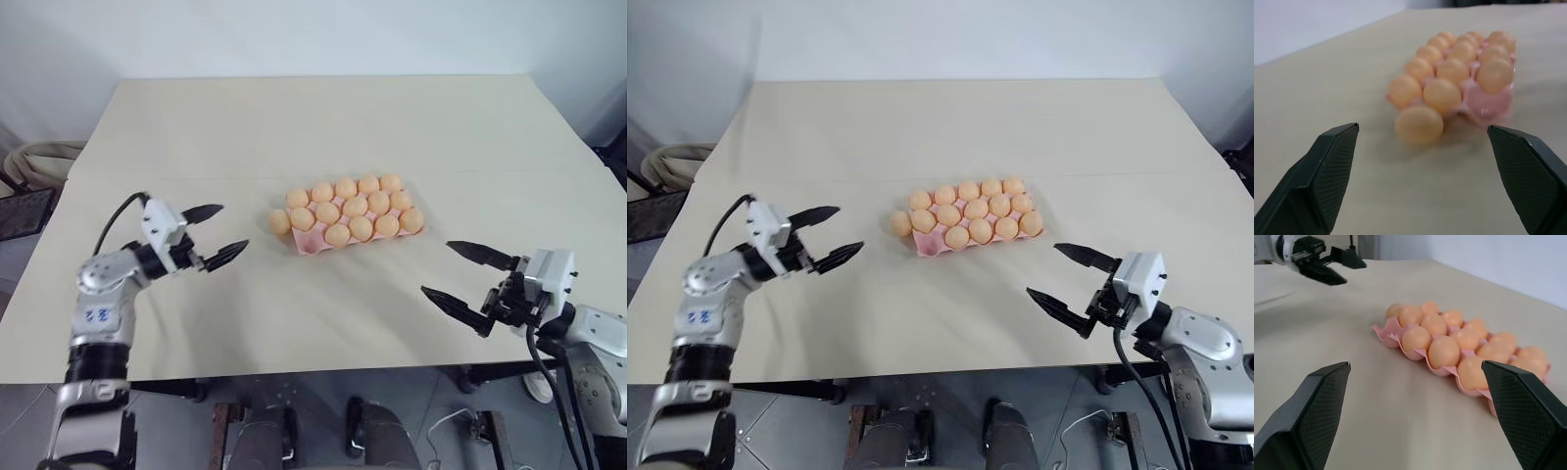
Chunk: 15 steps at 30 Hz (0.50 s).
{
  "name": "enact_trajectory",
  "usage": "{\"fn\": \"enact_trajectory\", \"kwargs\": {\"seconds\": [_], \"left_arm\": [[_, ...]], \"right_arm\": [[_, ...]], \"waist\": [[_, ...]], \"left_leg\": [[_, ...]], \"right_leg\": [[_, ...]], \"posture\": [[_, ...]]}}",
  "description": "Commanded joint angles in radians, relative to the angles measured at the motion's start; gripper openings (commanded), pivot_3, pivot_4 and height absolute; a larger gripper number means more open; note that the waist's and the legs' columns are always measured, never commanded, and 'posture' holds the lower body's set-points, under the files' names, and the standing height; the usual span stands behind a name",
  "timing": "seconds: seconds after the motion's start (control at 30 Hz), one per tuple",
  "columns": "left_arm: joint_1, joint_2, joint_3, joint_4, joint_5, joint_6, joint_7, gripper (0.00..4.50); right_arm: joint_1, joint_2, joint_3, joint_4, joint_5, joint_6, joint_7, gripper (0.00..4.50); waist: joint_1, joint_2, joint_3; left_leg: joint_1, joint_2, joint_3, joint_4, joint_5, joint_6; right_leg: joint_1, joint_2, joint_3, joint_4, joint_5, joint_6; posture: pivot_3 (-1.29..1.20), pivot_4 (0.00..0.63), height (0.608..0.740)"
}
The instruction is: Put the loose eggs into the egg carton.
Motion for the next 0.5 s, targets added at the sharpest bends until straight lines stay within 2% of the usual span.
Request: {"fn": "enact_trajectory", "kwargs": {"seconds": [0.03, 0.23, 0.5], "left_arm": [[0.082, 0.029, 0.036, -0.113, -0.047, 0.038, 0.006, 4.48], [0.108, 0.016, -0.006, -0.15, -0.018, 0.05, 0.042, 4.48], [-0.089, -0.07, -0.145, 0.038, 0.071, 0.021, 0.065, 4.48]], "right_arm": [[-0.021, -0.004, -0.002, 0.017, 0.0, -0.029, 0.027, 4.5], [-0.046, -0.009, 0.005, 0.037, -0.011, -0.036, 0.045, 4.5], [-0.027, -0.014, -0.027, 0.018, -0.01, -0.034, 0.028, 4.5]], "waist": [[0.001, 0.0, 0.0], [0.008, 0.0, 0.0], [0.023, 0.0, 0.0]], "left_leg": [[0.0, 0.0, 0.0, 0.0, 0.0, 0.0], [0.0, -0.001, 0.0, 0.0, 0.0, 0.0], [0.0, -0.001, 0.001, -0.001, 0.0, 0.0]], "right_leg": [[0.0, 0.0, 0.0, 0.0, 0.0, 0.0], [0.0, -0.001, -0.001, 0.0, 0.0, 0.0], [0.0, -0.001, -0.003, 0.0, 0.0, 0.0]], "posture": [[0.0, 0.15, 0.74], [0.0, 0.15, 0.74], [0.0, 0.15, 0.74]]}}
